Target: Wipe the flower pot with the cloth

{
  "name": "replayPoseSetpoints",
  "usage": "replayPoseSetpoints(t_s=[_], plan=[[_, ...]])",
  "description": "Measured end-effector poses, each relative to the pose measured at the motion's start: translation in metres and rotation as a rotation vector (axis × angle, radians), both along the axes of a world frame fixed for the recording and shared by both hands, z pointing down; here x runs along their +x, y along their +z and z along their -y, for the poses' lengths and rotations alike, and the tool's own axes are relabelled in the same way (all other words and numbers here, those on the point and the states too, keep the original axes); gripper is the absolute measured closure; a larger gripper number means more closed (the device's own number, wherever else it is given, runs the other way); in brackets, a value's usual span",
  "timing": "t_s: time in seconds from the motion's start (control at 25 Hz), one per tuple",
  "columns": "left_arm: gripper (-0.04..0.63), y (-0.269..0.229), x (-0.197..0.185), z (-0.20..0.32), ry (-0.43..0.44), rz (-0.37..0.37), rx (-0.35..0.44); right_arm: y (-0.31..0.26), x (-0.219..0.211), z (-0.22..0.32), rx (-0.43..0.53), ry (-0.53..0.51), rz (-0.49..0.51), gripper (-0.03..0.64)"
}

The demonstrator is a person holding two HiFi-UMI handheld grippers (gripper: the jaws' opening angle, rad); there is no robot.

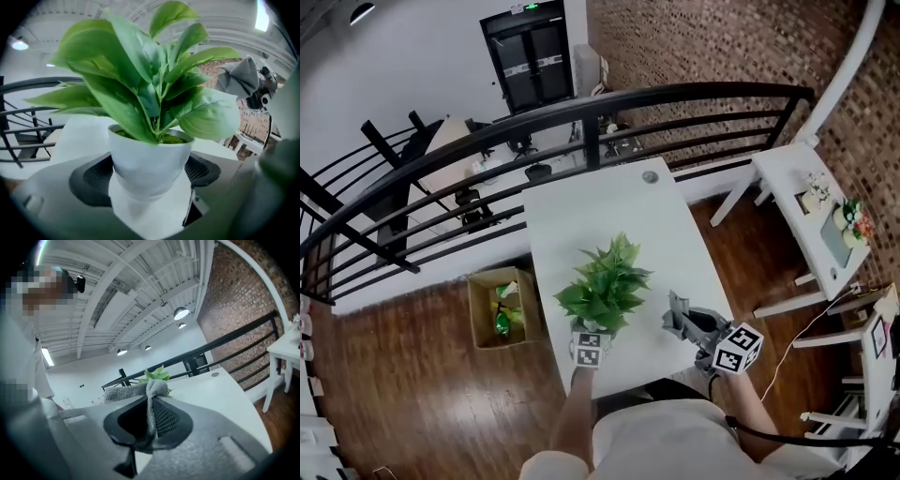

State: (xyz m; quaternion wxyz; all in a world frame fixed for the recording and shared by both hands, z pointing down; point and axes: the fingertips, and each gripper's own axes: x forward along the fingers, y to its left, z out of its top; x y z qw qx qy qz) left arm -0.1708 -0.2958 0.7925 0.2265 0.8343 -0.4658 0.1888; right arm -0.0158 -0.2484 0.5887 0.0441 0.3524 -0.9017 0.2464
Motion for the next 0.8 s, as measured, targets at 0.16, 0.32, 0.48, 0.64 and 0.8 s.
replayPoseSetpoints(t_s=[0.16,0.32,0.48,0.64,0.8], plan=[[0.091,0.020,0.004,0.005,0.040,0.102,0.001,-0.005,0.000,0.003,-0.006,-0.001,0.004,0.604],[0.098,0.021,0.006,0.005,0.052,0.105,-0.032,-0.009,0.004,0.009,-0.010,0.009,0.005,0.604],[0.088,0.021,-0.008,-0.026,0.020,0.076,-0.036,-0.001,-0.004,-0.003,-0.022,0.018,-0.002,0.604],[0.089,-0.004,-0.025,-0.057,-0.023,0.044,0.009,0.000,-0.018,-0.021,-0.028,0.020,0.004,0.604],[0.103,-0.061,-0.029,-0.085,-0.026,0.024,0.100,-0.003,-0.032,-0.035,0.005,0.022,0.006,0.604]])
